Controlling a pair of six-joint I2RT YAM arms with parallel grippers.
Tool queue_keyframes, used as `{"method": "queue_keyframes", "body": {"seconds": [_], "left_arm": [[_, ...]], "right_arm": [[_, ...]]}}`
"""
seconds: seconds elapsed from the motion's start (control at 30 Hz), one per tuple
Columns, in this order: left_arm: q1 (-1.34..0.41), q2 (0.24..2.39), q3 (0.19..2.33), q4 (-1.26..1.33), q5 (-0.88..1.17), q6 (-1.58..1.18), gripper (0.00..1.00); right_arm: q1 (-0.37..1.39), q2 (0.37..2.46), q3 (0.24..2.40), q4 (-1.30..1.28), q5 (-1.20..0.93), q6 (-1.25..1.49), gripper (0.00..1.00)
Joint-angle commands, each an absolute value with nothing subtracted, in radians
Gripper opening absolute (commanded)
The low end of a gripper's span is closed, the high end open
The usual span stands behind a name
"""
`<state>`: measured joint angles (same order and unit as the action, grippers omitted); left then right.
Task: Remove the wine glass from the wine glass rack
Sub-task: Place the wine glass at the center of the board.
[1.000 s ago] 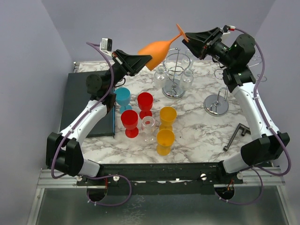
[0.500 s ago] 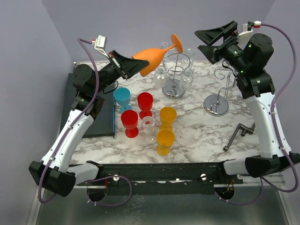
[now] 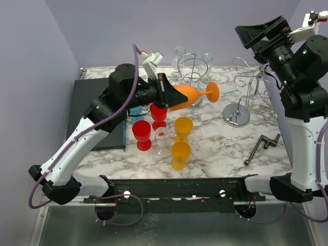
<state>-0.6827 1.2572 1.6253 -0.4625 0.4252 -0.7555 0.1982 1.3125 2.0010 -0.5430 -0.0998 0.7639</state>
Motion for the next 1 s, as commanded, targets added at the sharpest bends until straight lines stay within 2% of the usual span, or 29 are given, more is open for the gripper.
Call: {"method": "queue_keyframes", "body": {"seconds": [0.0,0.33,0.63,0.97], "left_arm": [[-0.842,1.337,1.753,-0.762,0.159,-0.585,0.0],[-1.105,1.544,1.919,-0.96,-0.069,-0.496,0.0],[-1.206,1.735,2.02,-1.067,-0.078,-0.439,0.0],[-1.225,1.888,2.062,-1.1,-0.03,-0.397,0.0]], "right_arm": [[0.202,1.288,2.036,-0.632,0.042,0.649,1.0],[0.202,1.332,2.106,-0.721,0.126,0.558,1.0],[0.202,1.335,2.102,-0.719,0.127,0.555,1.0],[0.202,1.275,2.05,-0.701,0.213,0.562,1.0]]}}
